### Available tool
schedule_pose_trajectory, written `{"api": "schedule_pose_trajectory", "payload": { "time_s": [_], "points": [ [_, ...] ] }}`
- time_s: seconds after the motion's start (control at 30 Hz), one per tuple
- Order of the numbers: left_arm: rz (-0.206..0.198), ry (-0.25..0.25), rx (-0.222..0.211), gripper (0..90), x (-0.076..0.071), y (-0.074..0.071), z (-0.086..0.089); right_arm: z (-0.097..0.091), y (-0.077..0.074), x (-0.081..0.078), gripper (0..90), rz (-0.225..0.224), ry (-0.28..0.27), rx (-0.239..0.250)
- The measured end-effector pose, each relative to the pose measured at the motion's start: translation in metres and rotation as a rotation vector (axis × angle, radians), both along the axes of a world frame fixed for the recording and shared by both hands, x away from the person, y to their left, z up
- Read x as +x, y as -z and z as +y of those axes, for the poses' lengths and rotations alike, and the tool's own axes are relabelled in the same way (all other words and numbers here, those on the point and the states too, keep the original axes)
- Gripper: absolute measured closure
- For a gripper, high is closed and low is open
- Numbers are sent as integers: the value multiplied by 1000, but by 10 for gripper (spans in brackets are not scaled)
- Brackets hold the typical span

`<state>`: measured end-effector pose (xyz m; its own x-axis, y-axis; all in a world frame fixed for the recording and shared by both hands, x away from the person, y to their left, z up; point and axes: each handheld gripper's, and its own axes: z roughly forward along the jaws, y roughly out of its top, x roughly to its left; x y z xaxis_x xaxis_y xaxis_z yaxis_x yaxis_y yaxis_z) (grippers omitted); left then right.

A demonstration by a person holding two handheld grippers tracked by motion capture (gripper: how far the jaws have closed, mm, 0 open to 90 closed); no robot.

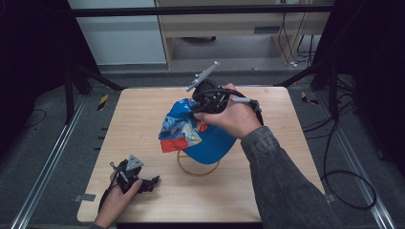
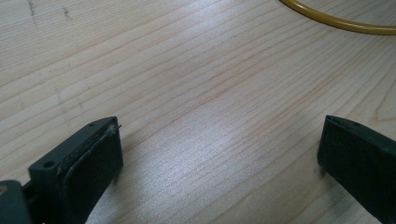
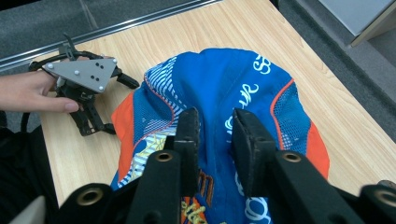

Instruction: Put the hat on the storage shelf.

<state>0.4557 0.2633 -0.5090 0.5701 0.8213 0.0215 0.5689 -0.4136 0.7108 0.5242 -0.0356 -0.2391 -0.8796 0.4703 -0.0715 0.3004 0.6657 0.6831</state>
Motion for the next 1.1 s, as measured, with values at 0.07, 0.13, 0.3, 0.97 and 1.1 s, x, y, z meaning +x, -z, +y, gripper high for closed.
{"api": "schedule_pose_trajectory", "payload": {
  "time_s": [0.07, 0.13, 0.3, 0.97, 1.1],
  "points": [
    [0, 0, 0, 0, 0, 0, 0, -1, 0, 0, 673, 2, 4, 2],
    [0, 0, 0, 0, 0, 0, 0, -3, 0, -1, 651, 5, 7, 7],
    [0, 0, 0, 0, 0, 0, 0, -8, -3, -5, 612, 2, 10, 23],
    [1, 0, -1, 0, 0, 0, 0, -45, -3, -11, 553, 4, 68, 91],
    [1, 0, -1, 0, 0, 0, 0, -57, -5, -13, 542, 4, 89, 109]
  ]
}}
